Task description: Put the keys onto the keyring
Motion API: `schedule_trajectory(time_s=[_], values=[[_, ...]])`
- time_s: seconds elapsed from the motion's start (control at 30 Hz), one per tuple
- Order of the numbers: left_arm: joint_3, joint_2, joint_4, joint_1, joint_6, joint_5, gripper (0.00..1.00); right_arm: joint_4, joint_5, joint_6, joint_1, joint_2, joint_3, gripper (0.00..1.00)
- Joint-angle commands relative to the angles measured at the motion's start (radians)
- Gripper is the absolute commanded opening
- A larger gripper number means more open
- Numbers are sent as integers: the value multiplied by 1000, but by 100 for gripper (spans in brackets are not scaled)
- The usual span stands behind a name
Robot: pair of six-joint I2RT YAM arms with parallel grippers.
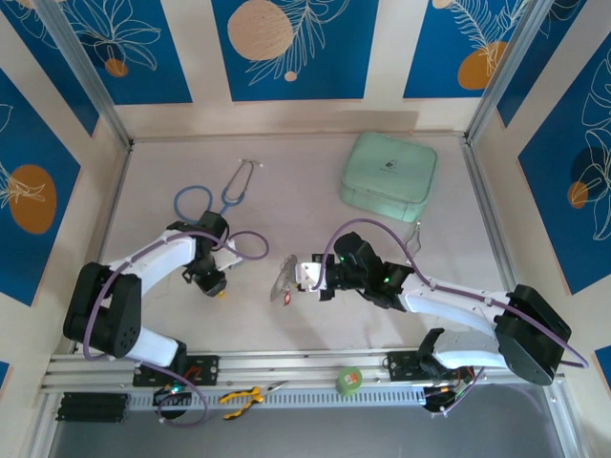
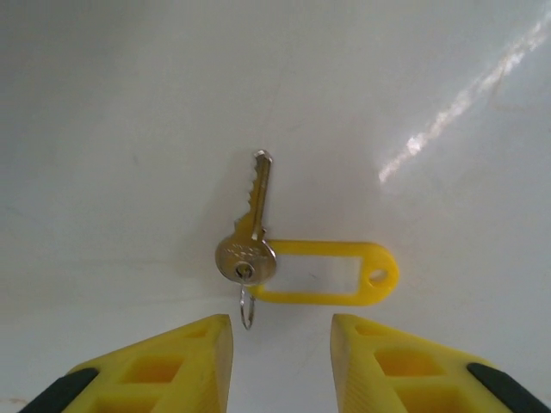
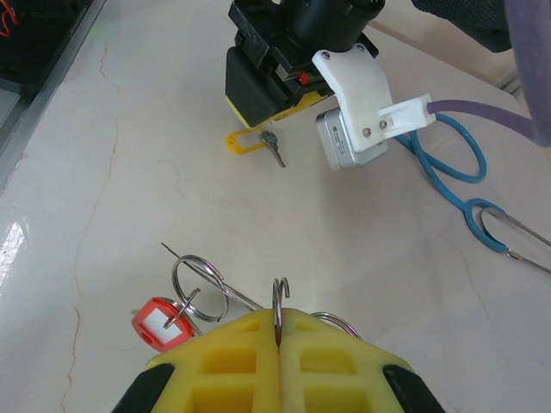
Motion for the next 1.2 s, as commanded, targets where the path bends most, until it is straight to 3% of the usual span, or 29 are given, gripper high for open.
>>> schedule_trajectory(time_s=[0.0, 0.8, 1.0, 1.17], values=[[23, 18, 19, 7, 9, -20, 33, -4, -33, -14, 6, -4, 27, 0], [45, 96, 36, 12, 29, -56, 18, -11, -40, -10, 11, -1, 31, 0], [48, 96, 32, 12, 30, -52, 11, -11, -41, -11, 10, -1, 29, 0], [60, 78, 15, 11, 31, -50, 0, -11, -40, -11, 11, -1, 28, 0]])
